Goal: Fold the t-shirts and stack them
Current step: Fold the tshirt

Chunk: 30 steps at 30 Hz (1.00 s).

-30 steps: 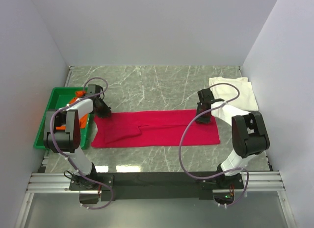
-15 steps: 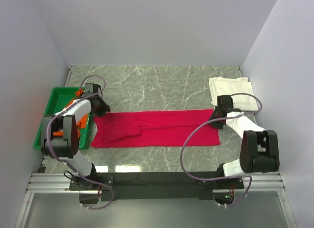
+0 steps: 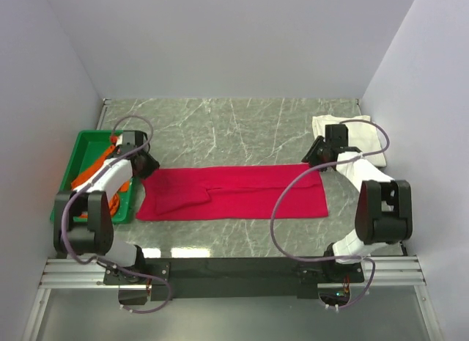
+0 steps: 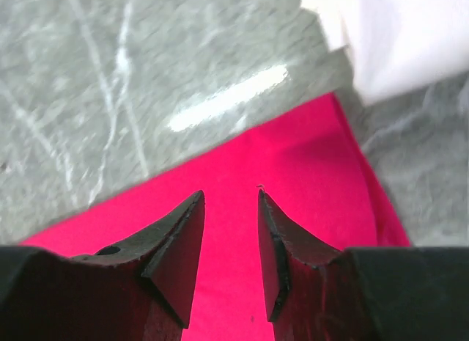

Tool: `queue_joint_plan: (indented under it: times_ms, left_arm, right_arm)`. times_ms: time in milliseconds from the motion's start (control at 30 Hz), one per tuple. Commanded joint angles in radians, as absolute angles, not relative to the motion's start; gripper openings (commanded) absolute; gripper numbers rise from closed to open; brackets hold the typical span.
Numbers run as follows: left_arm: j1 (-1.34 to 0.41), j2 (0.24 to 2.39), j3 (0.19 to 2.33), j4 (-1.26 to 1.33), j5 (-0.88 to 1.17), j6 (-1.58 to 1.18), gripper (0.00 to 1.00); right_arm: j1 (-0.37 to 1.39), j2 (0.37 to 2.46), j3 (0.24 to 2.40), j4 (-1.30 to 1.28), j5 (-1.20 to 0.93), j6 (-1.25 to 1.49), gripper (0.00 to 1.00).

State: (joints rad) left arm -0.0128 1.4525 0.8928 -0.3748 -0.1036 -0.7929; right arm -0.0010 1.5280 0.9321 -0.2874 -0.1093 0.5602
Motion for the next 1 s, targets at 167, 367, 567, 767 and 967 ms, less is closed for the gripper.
queue_joint_plan:
  times_ms: [167,367,567,767,967]
  left_arm:
    - [-0.002,1.583,0.873,-0.356,-0.155,-0.867,0.33]
    - [-0.002,1.647,0.89,-0.367,-0.179,-0.896,0.32]
    - [0.026,1.696,0.92,-0.374,-0.192,-0.893,0.32]
    - [0.017,1.75,1.061,-0.368,-0.15,-0.842,0.43]
    - [-0.061,1.706,1.268,-0.463,-0.211,-0.79,0.66]
  right_arm:
    - [-0.077,1.704,1.009,-0.264,-0.132,0.563,0.42]
    - [-0.117,1.741,0.985,-0.284,-0.118,0.584,0.41]
    - [-0.181,1.727,0.945,-0.281,-0.112,0.606,0.41]
    - [-0.193,1.635,0.913,-0.273,-0.091,0.604,0.42]
    - [-0.092,1.436,0.891,-0.29,-0.002,0.589,0.44]
